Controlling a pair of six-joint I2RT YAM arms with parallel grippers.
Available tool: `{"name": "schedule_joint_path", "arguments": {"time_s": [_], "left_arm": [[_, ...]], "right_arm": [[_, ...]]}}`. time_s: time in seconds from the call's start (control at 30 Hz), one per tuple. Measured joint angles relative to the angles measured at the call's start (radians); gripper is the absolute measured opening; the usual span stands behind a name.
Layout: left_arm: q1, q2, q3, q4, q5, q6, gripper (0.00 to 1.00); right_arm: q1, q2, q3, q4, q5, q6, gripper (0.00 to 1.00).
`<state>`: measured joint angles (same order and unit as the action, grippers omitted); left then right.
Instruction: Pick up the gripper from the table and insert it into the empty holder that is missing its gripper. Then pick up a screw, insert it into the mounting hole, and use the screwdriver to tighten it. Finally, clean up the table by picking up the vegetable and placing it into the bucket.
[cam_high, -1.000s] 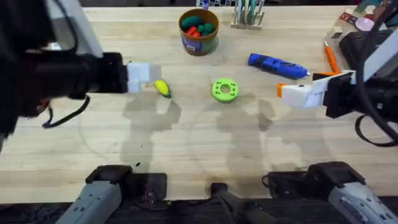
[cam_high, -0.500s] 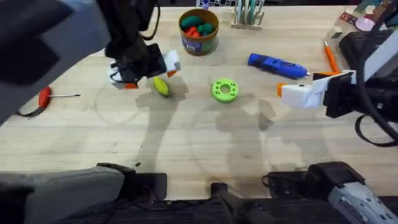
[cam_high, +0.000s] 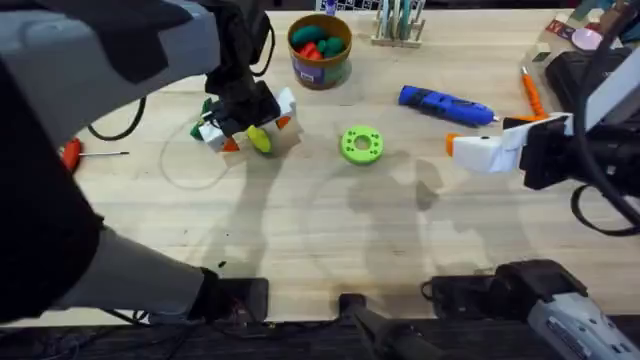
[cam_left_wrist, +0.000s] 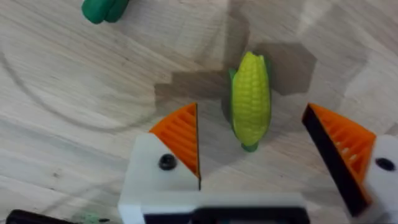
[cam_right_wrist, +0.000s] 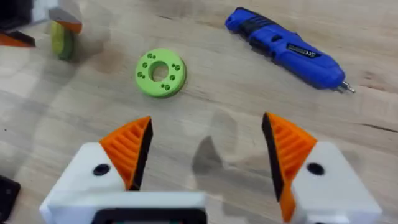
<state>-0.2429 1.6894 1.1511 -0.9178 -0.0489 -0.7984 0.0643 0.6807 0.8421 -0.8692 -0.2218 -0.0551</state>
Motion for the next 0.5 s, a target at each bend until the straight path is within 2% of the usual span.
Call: {"name": "schedule_joint_path", "arguments": {"time_s": [0.43, 0.5], "left_arm": [[0.007, 0.080, 0.003, 0.036, 0.009, -0.026, 0.989], [0.007, 0.086, 0.003, 0.036, 0.016, -0.029, 0.866]], "right_arm": [[0.000, 0.000, 0.000, 0.000, 0.000, 0.000, 0.985], [0.000, 0.000, 0.000, 0.000, 0.000, 0.000, 0.983]]}}
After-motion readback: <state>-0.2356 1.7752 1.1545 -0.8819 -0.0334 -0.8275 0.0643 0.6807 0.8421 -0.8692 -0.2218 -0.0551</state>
